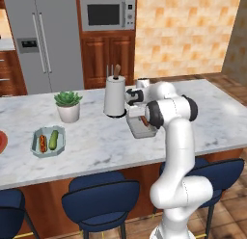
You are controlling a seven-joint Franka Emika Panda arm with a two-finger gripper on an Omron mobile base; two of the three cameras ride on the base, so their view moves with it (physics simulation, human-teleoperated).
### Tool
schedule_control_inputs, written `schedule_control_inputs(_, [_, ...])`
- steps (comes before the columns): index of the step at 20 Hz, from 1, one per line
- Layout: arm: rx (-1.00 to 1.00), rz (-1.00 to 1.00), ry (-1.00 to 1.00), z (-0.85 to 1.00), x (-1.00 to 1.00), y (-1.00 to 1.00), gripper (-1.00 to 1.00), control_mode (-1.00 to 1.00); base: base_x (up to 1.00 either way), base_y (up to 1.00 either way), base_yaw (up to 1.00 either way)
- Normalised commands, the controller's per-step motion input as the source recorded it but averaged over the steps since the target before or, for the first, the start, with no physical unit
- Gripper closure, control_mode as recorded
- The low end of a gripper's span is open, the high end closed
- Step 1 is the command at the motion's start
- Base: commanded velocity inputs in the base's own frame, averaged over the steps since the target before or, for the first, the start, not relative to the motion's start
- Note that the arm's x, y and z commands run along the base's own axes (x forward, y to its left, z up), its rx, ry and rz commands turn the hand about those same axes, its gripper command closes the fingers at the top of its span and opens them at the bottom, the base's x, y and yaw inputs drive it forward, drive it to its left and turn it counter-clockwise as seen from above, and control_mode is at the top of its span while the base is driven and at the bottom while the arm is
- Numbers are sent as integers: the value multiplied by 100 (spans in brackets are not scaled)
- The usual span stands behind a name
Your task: Place one cooked food and one vegetable from the large plate to each tupperware container.
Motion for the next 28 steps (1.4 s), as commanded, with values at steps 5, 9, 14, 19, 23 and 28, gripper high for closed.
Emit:
schedule_control_inputs(5, [0,0,0,-5,0,2,-100,-100,0,0,0])
schedule_control_inputs(9, [0,0,0,0,0,5,-100,-100,0,0,0])
schedule_control_inputs(14, [0,0,0,24,-11,1,-100,-100,0,0,0])
schedule_control_inputs(19, [0,0,0,52,-41,0,-100,-100,0,0,0])
schedule_control_inputs(23, [0,0,-4,59,-78,0,-100,-100,0,0,0])
schedule_control_inputs(28, [0,0,-9,53,-100,0,-100,-100,0,0,0])
